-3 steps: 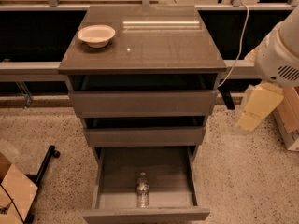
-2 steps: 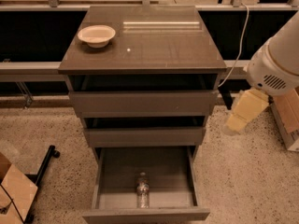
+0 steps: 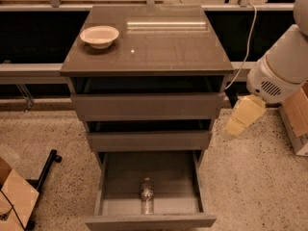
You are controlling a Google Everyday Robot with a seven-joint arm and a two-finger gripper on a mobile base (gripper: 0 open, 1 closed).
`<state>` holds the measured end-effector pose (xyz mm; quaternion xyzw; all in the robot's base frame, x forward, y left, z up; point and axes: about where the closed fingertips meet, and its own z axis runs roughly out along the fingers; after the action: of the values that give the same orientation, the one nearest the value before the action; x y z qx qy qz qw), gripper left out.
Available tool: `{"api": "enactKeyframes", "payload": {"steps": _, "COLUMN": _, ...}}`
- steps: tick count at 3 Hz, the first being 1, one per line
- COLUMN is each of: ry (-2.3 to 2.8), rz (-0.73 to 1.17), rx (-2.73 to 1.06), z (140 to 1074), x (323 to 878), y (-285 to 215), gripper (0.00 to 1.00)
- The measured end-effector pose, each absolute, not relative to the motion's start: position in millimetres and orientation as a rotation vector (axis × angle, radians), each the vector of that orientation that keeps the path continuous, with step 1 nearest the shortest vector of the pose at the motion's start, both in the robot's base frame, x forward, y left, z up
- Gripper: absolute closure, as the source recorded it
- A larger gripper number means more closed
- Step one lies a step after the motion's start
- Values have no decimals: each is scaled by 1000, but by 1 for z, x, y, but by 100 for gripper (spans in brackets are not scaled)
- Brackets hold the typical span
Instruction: Pick water bottle from bottom drawer and place on counter
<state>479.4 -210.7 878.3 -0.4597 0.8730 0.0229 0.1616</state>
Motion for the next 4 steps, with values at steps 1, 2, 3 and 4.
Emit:
{"api": "enactKeyframes", "payload": {"steps": 1, "ry": 2509, "rz": 79, "rx": -1332, "z": 857, "x": 488, "y": -186, "gripper": 0}}
{"api": "enactKeyframes", "payload": {"steps": 2, "ry": 2559, "rz": 116, "rx": -1320, "z": 822, "x": 504, "y": -163, "gripper": 0}}
{"api": "enactKeyframes", "payload": {"steps": 3, "ry": 2626, "rz": 149, "rx": -1276, "z": 774, "x": 524, "y": -141, "gripper": 0}}
{"api": "enactKeyframes", "payload": {"steps": 4, "ry": 2666, "rz": 178, "rx": -1202, "z": 741, "x": 541, "y": -127, "gripper": 0}}
